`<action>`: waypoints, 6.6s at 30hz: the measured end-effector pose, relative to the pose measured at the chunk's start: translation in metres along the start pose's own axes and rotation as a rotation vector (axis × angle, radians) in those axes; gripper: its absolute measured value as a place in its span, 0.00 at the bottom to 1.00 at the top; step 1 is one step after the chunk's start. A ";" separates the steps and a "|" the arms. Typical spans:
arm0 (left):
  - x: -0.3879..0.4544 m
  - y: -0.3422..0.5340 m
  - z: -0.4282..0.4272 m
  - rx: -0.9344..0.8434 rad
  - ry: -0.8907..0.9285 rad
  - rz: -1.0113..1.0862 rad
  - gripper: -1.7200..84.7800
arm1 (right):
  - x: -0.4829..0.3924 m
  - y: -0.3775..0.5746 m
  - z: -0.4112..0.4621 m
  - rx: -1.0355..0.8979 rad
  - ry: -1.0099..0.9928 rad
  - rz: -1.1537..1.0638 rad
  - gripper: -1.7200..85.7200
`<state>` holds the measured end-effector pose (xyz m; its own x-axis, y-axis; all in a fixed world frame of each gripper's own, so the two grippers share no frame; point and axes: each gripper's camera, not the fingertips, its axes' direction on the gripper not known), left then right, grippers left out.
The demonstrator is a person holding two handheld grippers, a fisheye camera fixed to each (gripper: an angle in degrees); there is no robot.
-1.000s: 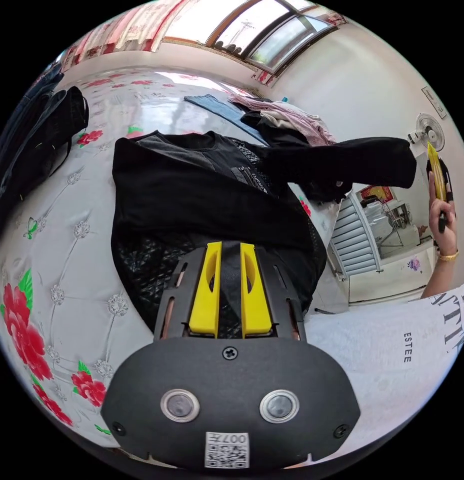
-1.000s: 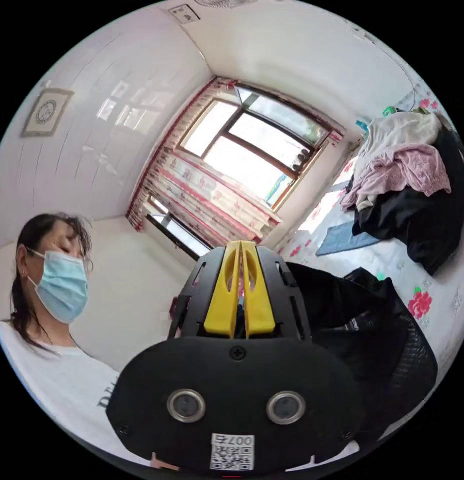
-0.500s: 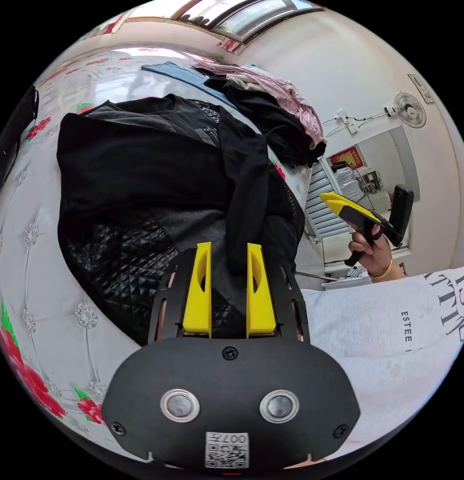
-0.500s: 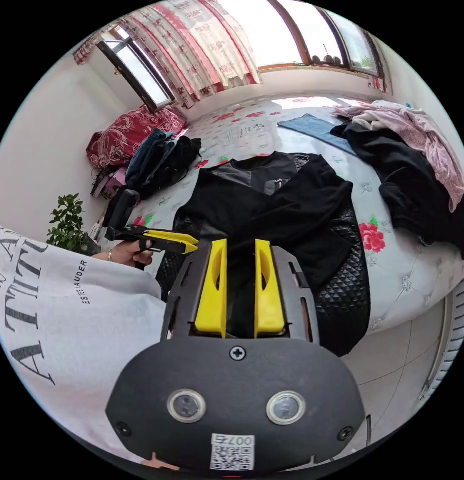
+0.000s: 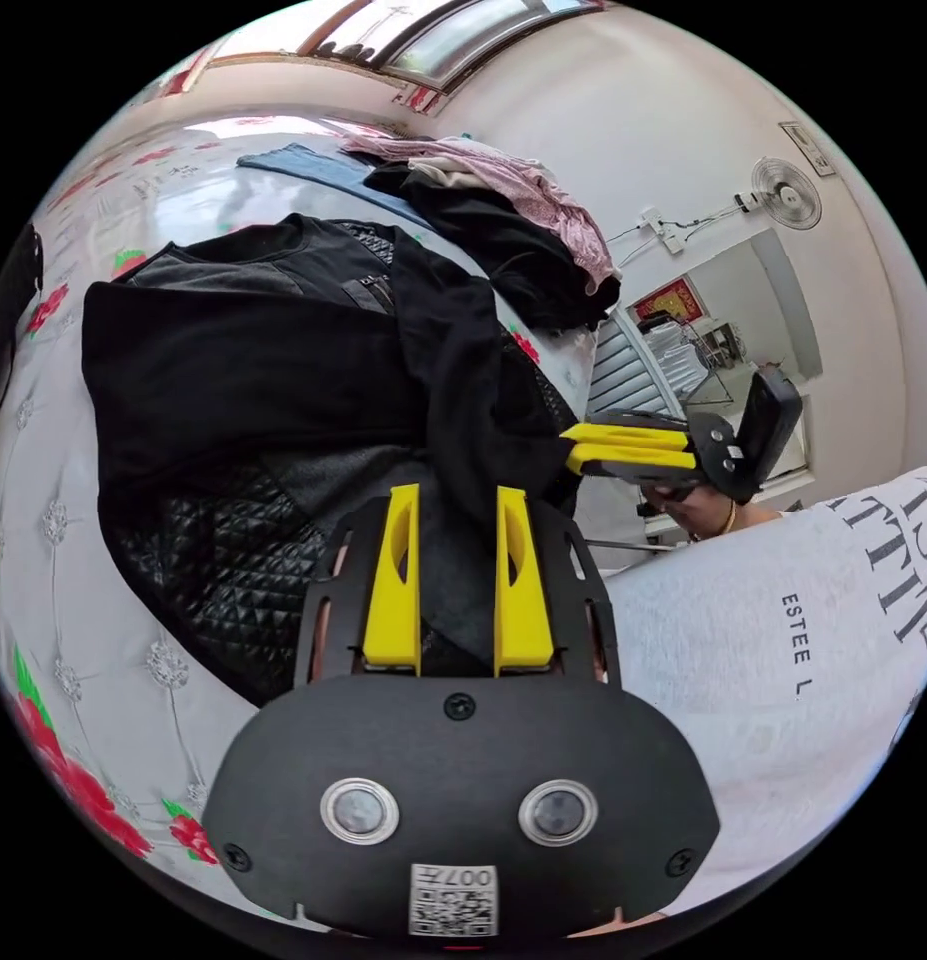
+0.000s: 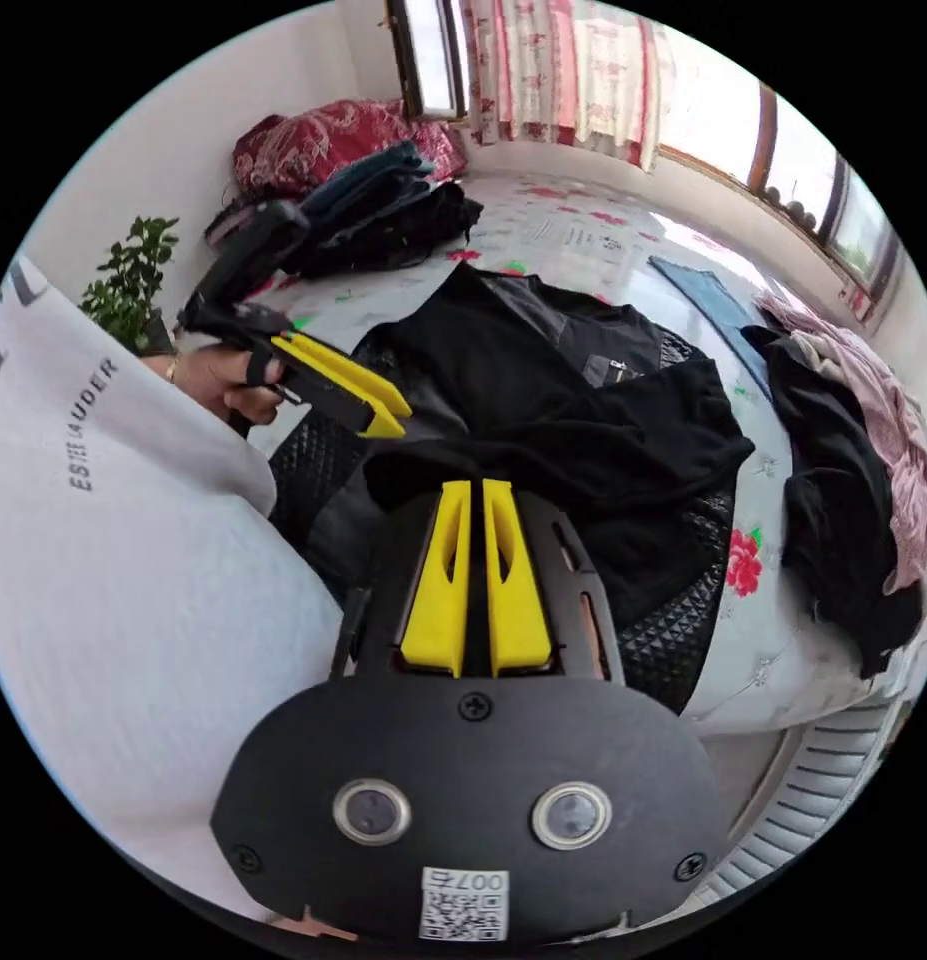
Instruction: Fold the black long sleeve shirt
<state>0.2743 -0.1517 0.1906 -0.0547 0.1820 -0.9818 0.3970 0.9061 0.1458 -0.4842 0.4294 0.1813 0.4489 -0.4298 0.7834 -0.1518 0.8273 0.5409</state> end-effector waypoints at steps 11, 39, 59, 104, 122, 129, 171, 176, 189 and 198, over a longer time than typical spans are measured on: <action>0.077 -0.035 0.007 0.078 -0.115 0.123 0.02 | 0.075 0.006 -0.075 0.304 -0.183 0.341 0.02; 0.078 -0.051 0.090 -0.208 -0.275 0.181 0.02 | 0.076 -0.085 -0.017 -0.148 -0.393 0.172 0.02; 0.030 0.061 -0.015 -0.017 -0.297 -0.401 0.13 | 0.205 -0.049 -0.130 -0.058 -0.070 0.677 0.13; 0.016 0.045 -0.118 0.326 0.234 -0.368 0.02 | 0.291 -0.137 -0.344 0.125 -0.727 0.546 0.02; -0.102 -0.049 -0.122 0.346 -0.214 -0.722 0.13 | 0.326 -0.252 -0.254 0.108 -0.252 0.754 0.11; -0.098 -0.029 -0.105 0.255 -0.227 -0.665 0.06 | 0.323 -0.173 -0.232 0.126 -0.301 0.971 0.12; -0.073 0.110 -0.107 0.316 0.145 -0.613 0.12 | 0.028 -0.182 -0.153 0.088 -0.419 0.277 0.12; -0.087 0.074 -0.081 0.291 0.166 -0.638 0.08 | 0.006 -0.193 -0.075 -0.013 -0.427 0.229 0.13; -0.244 -0.244 -0.099 0.358 -0.190 -0.574 0.10 | 0.173 -0.518 0.096 0.169 -0.266 0.261 0.13; -0.125 -0.163 -0.047 0.220 -0.461 -0.465 0.09 | 0.219 -0.421 0.051 0.256 -0.106 0.234 0.13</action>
<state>0.1736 -0.3038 0.2949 0.1120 -0.4318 -0.8950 0.6060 0.7435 -0.2829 -0.3672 -0.0312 0.1405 0.2842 -0.2861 0.9151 -0.4613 0.7959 0.3921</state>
